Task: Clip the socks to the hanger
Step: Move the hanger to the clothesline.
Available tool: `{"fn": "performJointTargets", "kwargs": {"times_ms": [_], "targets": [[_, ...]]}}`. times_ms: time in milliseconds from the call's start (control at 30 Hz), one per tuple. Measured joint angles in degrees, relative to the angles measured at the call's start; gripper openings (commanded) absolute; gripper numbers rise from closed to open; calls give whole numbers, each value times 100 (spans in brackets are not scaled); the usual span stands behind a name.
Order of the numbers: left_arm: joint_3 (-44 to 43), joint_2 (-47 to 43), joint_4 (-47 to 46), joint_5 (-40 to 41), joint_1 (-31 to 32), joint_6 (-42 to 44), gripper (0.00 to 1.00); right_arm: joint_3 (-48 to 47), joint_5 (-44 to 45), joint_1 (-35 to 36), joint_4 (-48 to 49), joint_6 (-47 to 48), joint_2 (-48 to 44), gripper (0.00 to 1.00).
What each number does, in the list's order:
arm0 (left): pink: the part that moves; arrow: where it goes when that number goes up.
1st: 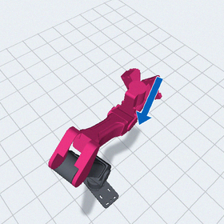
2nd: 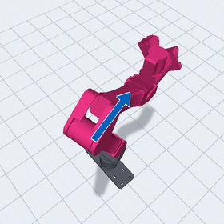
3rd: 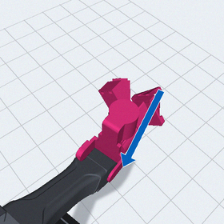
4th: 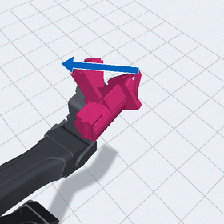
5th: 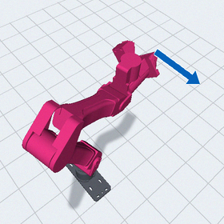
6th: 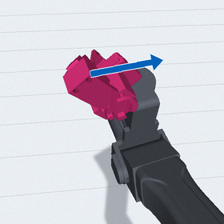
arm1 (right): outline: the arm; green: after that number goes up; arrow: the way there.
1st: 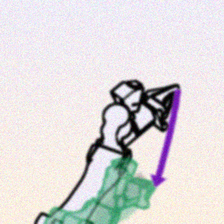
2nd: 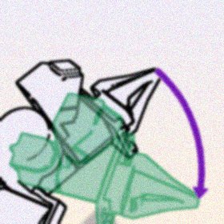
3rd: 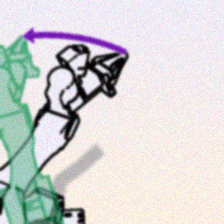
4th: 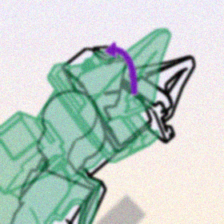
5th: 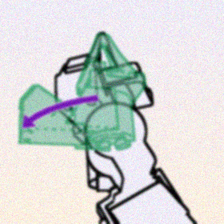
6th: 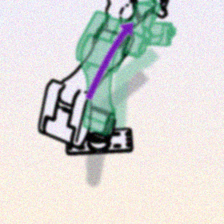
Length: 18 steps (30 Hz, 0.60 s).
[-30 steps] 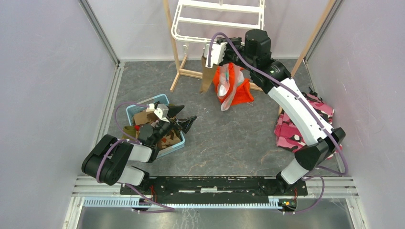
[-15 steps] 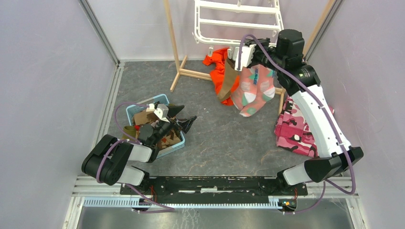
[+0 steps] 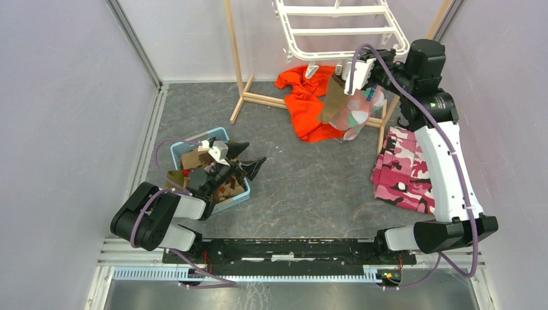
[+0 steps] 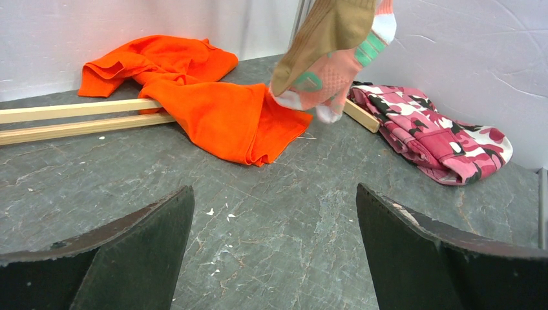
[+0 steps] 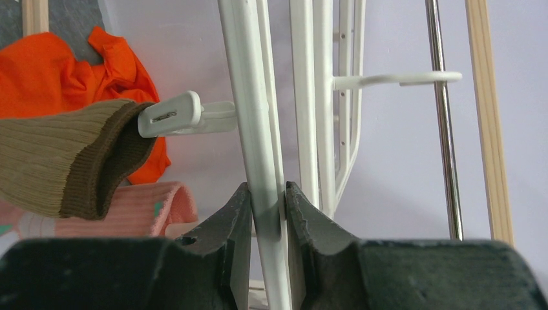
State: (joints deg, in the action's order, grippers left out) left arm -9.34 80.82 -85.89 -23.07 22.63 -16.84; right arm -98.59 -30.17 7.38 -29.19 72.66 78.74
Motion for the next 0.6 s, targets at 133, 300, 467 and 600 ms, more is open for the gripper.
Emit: {"fn": "performJointTargets", "kwargs": {"times_ms": [133,300,467,600], "targets": [[0,0,0,-2,0,0,100,114,-131,-328,37,55,-76,29],[-2,2,0,-7,0,0,100,243,-188,-627,129,46,-85,31],[-2,2,0,-9,0,0,100,334,-214,-951,308,-116,-85,34],[-2,0,0,-9,0,-2,100,358,-186,-1187,605,-356,-61,37]]}}
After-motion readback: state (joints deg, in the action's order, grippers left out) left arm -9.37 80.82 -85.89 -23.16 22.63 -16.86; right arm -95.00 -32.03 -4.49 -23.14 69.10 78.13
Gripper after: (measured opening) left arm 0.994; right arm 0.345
